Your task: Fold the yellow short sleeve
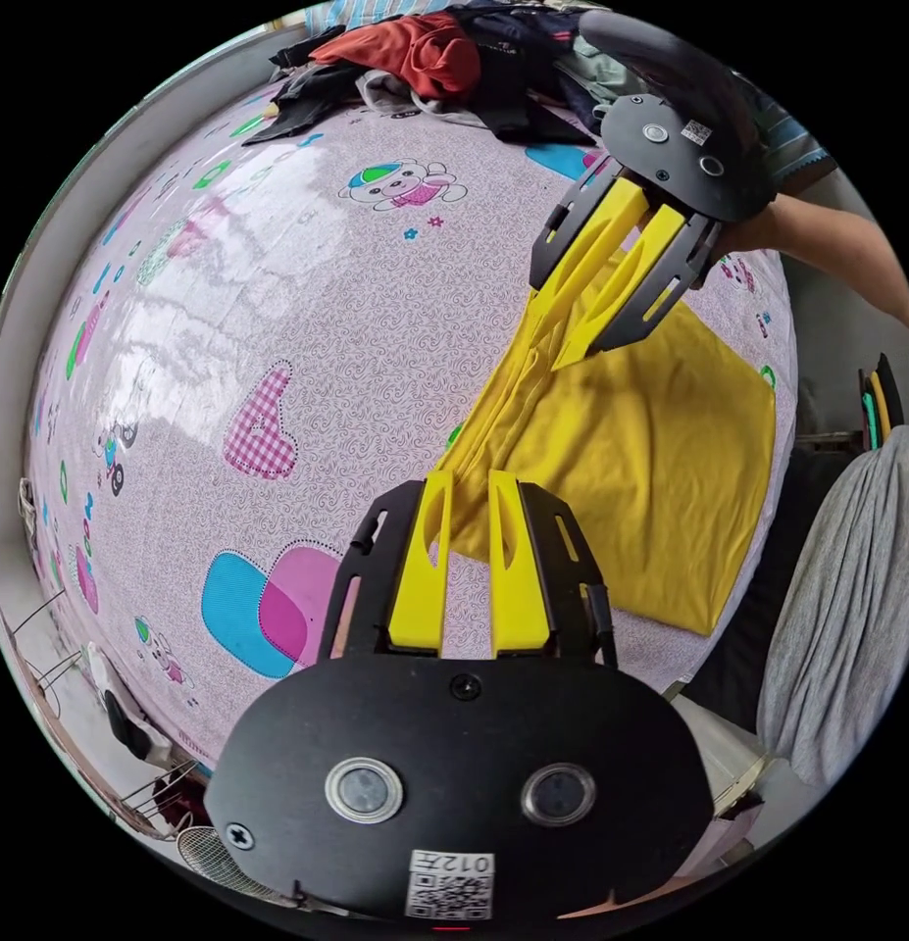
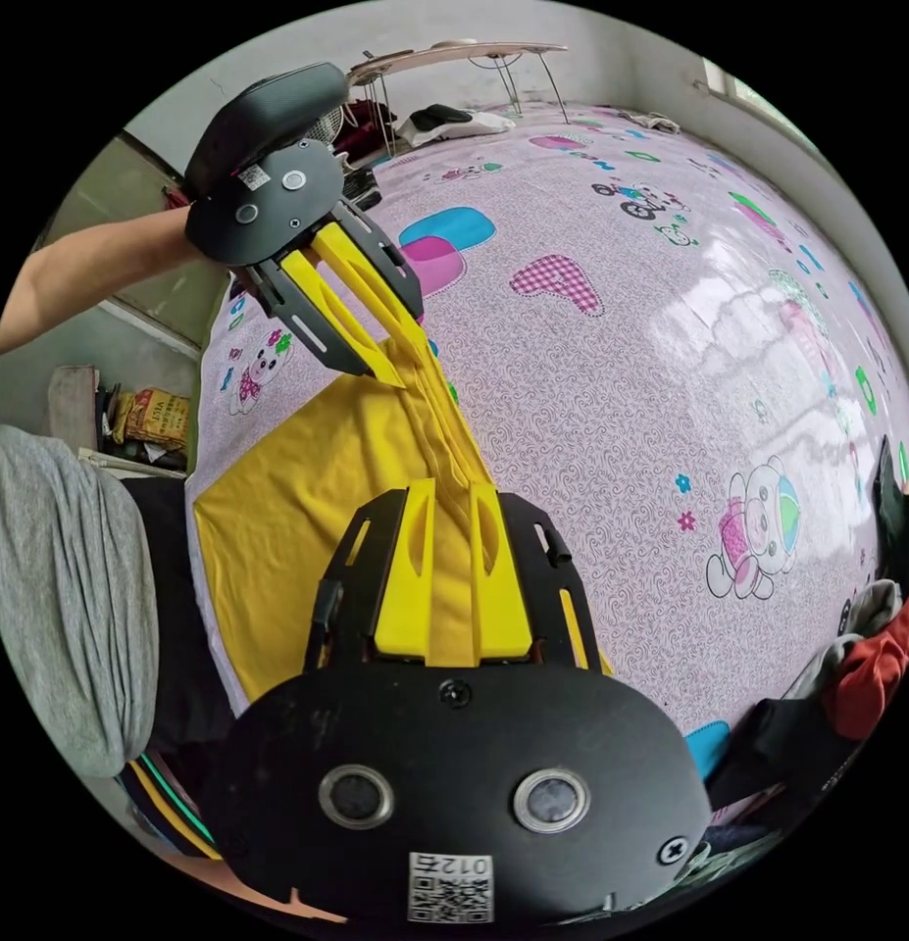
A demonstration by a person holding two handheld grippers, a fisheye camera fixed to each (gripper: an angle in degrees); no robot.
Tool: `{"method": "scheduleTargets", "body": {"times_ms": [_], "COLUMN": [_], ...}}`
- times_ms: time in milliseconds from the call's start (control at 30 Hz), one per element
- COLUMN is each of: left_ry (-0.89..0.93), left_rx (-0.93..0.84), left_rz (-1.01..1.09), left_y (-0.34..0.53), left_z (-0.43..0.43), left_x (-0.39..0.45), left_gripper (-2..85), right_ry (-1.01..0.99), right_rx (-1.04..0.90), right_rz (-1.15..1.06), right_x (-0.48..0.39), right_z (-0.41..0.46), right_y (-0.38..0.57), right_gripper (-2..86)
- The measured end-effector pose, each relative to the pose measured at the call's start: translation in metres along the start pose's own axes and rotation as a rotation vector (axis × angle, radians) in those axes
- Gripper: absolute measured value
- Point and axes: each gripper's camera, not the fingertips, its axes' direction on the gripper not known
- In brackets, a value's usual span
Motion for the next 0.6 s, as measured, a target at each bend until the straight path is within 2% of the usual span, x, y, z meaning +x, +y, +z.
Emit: {"method": "scheduleTargets", "body": {"times_ms": [167,333,400,500,600], "left_ry": [0.018,0.061,0.15,0.316,0.457], "left_rx": [-0.004,0.014,0.068,0.201,0.29], "left_rz": [0.0,-0.203,-0.36,-0.537,-0.667], "left_y": [0.002,0.013,0.032,0.073,0.118], "left_z": [-0.005,-0.005,-0.008,-0.021,-0.021], "left_x": [-0.023,-0.069,-0.098,-0.13,-0.147], "left_gripper": [0.8,1.2,1.7,2.9,4.6], "right_ry": [-0.018,-0.094,-0.144,-0.27,-0.394], "right_rx": [0.007,0.035,0.089,0.269,0.435], "right_rz": [0.04,0.187,0.266,0.457,0.665], "right_x": [0.043,0.106,0.133,0.19,0.245], "right_z": [-0.035,-0.067,-0.093,-0.166,-0.231], "right_y": [-0.019,-0.033,-0.027,0.019,0.111], "right_gripper": [0.1,0.3,0.9,2.6,5.5]}}
